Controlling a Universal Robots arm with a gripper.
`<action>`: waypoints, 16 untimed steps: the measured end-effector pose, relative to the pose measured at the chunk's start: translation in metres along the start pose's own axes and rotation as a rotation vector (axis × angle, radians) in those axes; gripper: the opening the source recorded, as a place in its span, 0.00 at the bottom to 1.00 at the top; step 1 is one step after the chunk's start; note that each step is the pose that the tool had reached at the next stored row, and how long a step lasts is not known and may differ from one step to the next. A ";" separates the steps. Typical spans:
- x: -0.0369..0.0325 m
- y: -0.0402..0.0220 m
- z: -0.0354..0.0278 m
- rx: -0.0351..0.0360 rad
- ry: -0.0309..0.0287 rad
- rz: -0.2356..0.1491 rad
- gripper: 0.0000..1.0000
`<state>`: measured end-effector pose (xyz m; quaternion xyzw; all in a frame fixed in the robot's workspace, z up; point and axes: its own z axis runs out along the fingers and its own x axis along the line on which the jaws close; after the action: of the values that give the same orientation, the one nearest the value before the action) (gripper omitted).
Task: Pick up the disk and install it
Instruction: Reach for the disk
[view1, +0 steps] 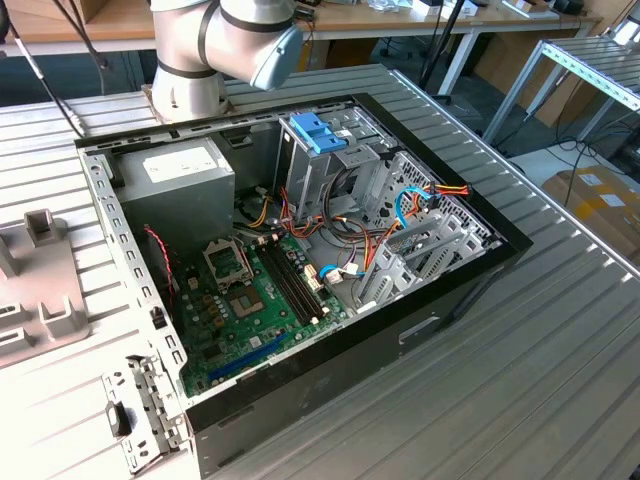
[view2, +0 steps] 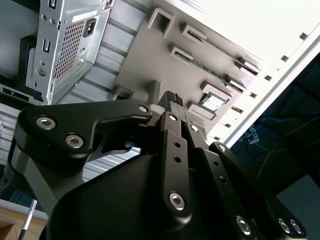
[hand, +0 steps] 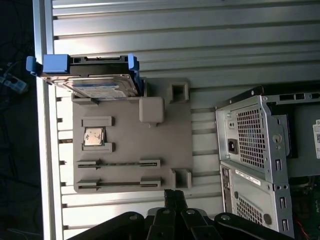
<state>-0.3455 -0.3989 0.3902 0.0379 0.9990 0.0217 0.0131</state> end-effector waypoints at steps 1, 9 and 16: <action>0.0005 -0.0001 0.0000 0.0001 0.0000 0.000 0.11; 0.0077 -0.0006 0.0003 0.0000 0.0000 0.000 0.11; 0.0126 -0.0010 0.0004 0.0000 0.0000 0.000 0.11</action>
<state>-0.3581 -0.3989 0.3894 0.0378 0.9990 0.0217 0.0131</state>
